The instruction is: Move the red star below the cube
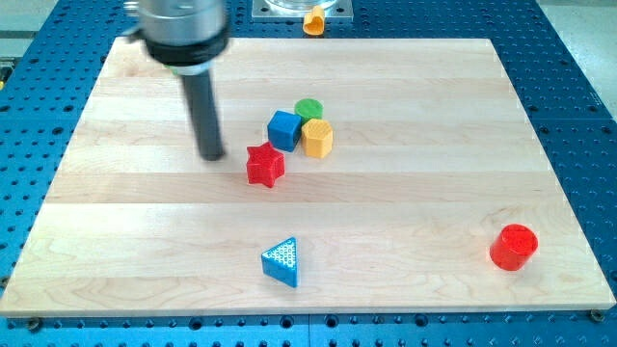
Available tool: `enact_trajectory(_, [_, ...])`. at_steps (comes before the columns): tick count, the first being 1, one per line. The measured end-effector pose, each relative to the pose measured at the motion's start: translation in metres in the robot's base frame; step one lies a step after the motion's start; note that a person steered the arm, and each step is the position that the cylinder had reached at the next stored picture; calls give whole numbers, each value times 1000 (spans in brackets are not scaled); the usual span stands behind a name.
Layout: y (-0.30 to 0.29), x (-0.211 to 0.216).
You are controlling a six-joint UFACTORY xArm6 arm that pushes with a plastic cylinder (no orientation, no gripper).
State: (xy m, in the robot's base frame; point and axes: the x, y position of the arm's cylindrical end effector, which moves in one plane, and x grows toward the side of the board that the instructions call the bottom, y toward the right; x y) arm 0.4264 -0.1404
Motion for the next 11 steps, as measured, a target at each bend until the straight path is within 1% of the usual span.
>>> enact_trajectory(1, [-13, 21])
enact_trajectory(2, [13, 44])
enact_trajectory(3, [70, 33])
enact_trajectory(4, [79, 33])
enact_trajectory(5, [55, 50])
enact_trajectory(7, [87, 49])
enact_trajectory(9, [94, 54])
enact_trajectory(11, [115, 54])
